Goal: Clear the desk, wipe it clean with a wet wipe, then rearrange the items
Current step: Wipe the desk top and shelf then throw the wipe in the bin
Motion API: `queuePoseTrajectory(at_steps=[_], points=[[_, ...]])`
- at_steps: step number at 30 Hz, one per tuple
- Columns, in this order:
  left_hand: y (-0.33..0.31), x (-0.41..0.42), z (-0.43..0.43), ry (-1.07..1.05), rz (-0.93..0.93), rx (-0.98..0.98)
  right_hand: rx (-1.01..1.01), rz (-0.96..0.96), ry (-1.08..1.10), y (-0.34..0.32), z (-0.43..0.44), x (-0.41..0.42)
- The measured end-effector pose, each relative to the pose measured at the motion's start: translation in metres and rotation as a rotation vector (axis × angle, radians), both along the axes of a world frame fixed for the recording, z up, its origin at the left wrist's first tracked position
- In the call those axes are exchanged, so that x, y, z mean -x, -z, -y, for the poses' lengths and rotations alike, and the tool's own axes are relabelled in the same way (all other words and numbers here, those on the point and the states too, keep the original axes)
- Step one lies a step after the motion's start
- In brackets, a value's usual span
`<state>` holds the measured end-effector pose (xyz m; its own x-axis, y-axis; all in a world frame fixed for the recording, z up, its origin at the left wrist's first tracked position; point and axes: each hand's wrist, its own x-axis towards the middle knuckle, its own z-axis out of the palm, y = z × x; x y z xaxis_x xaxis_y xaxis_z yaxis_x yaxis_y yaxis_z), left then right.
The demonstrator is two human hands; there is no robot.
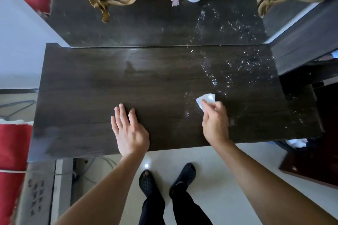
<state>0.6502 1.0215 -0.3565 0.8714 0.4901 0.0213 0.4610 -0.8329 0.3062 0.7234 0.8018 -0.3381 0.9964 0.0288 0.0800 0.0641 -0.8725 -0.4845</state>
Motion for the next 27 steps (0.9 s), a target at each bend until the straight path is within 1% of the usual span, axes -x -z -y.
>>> queuePoseTrajectory(at_steps=[1, 3, 5, 7, 9, 11, 13, 15, 16, 18, 20, 22, 24, 27], points=[[-0.001, -0.001, 0.000, -0.004, 0.005, -0.001, -0.028, 0.004, -0.029, -0.001, -0.017, -0.003], [-0.002, -0.001, 0.001, -0.005, 0.017, -0.004, -0.067, -0.014, -0.215, 0.000, -0.039, 0.019], [-0.002, -0.001, 0.001, -0.008, 0.029, -0.008, -0.048, -0.086, -0.433, -0.002, -0.031, 0.061], [-0.002, -0.001, 0.001, -0.016, 0.033, -0.007, -0.016, -0.157, -0.546, -0.005, 0.001, 0.085], [-0.002, -0.001, 0.001, -0.011, 0.023, -0.008, -0.007, -0.145, -0.517, -0.004, 0.029, 0.065], [-0.001, -0.002, 0.001, -0.013, 0.012, -0.011, 0.003, -0.061, -0.370, 0.000, 0.033, 0.014], [-0.001, -0.002, 0.001, -0.022, 0.010, -0.014, 0.051, 0.003, -0.221, 0.002, 0.010, -0.041], [-0.001, -0.002, 0.002, -0.027, 0.021, -0.022, 0.082, -0.008, -0.168, 0.000, -0.028, -0.068], [-0.001, -0.002, 0.002, -0.031, 0.024, -0.023, 0.075, -0.011, -0.203, -0.001, -0.043, -0.063], [-0.002, -0.002, 0.003, -0.040, 0.036, -0.015, 0.027, -0.012, -0.387, 0.001, -0.054, -0.025], [-0.004, -0.002, 0.003, -0.041, 0.045, -0.016, -0.003, -0.019, -0.586, 0.006, -0.033, 0.028], [-0.005, -0.002, 0.004, -0.038, 0.043, -0.015, 0.009, -0.032, -0.689, 0.004, 0.001, 0.055], [-0.005, -0.002, 0.004, -0.038, 0.042, -0.006, 0.019, -0.016, -0.662, 0.005, 0.023, 0.033], [-0.004, -0.001, 0.003, -0.037, 0.046, -0.004, 0.080, 0.017, -0.378, 0.007, 0.012, -0.046]])
